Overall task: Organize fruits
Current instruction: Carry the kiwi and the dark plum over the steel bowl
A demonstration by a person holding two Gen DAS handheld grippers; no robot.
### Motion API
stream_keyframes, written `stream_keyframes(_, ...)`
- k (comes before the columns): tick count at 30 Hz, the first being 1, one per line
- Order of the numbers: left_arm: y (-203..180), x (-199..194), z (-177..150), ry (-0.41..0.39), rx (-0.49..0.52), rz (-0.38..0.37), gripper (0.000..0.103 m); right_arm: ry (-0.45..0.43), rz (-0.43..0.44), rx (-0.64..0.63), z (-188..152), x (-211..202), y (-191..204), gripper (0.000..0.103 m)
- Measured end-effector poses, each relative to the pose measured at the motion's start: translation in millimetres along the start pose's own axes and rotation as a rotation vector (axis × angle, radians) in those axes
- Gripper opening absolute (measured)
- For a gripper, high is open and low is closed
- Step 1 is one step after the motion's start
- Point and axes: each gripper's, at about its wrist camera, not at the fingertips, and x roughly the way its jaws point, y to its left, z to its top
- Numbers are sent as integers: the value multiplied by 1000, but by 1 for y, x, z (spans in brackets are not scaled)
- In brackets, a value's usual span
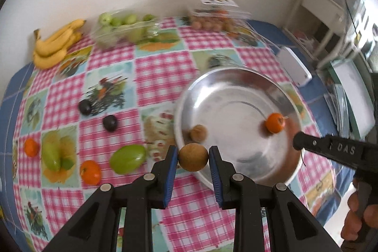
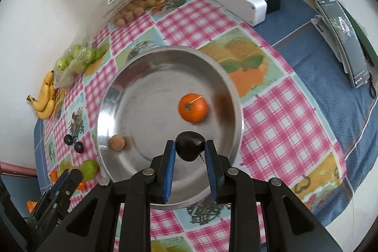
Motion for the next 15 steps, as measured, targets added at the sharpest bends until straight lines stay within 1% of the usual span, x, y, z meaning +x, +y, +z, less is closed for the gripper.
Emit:
stream_keyframes(5, -13, 8, -2, 17, 41, -9, 29, 5, 2, 6, -1, 1, -2, 26)
stream_keyframes(9, -19, 13, -5, 31, 61, -1, 29, 14, -1, -7, -3, 3, 3, 26)
stream_keyframes(15, -24, 27, -7, 46, 82, -1, 29, 57, -22, -23, -7, 18, 6, 27)
